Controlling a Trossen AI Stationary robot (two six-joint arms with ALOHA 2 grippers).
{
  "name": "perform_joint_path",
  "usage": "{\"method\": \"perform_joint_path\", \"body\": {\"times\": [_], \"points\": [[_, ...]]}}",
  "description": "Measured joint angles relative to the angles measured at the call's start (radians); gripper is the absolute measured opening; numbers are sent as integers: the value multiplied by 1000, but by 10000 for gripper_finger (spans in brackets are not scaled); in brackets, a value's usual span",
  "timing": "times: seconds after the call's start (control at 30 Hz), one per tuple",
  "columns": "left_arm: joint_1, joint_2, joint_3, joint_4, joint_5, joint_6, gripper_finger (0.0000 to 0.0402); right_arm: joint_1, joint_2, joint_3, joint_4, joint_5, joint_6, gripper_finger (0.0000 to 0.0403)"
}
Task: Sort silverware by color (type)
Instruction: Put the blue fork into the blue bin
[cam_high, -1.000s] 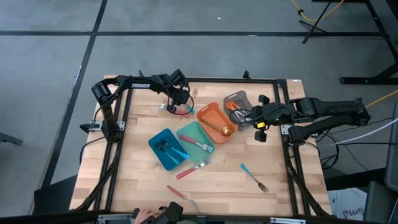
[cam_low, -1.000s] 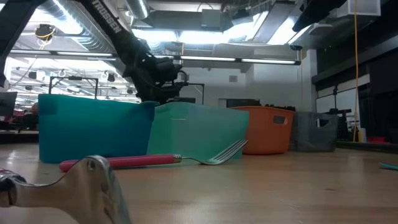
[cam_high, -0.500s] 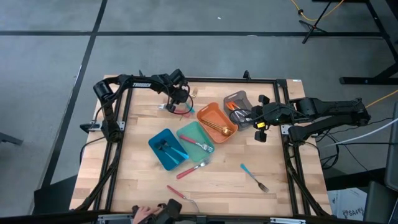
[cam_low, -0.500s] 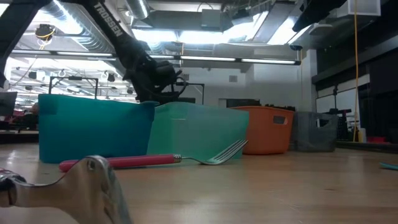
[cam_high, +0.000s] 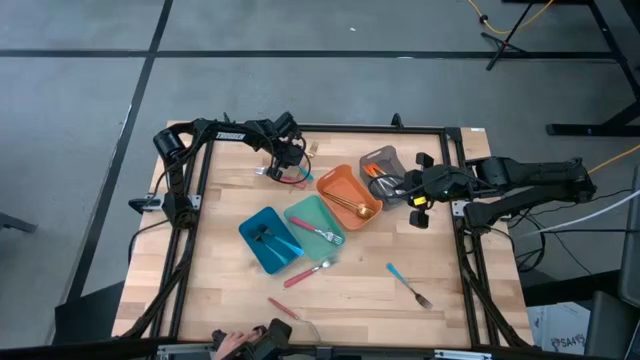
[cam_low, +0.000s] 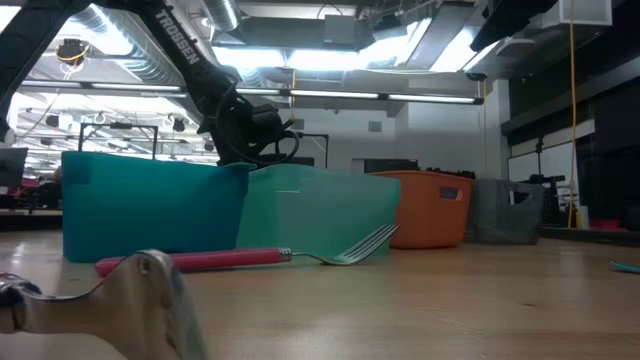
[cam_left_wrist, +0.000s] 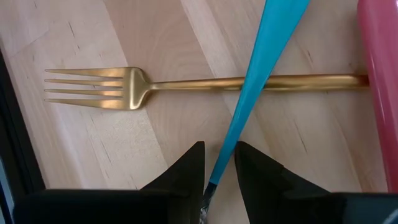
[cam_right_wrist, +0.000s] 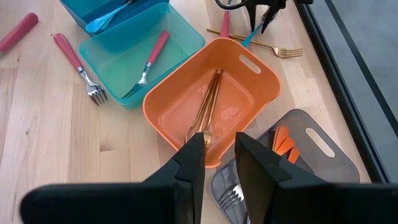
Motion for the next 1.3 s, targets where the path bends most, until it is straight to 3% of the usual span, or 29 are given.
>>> {"method": "perform_joint_path", "body": {"times": [0.47,0.7,0.93,1.3], "points": [[-1,2,-2,3,-8,1,14,0,0,0,0,0,0,81],[-8,-25,-5,-3,-31,0,9,0,0,0,0,0,-1,81],[-18,-163,-6,-58,-83,-61,9,0,0,0,-2,0,-6,81],[-148,-465,-5,-159,-23,-247,8,0,0,0,-1,0,-7,81]]}}
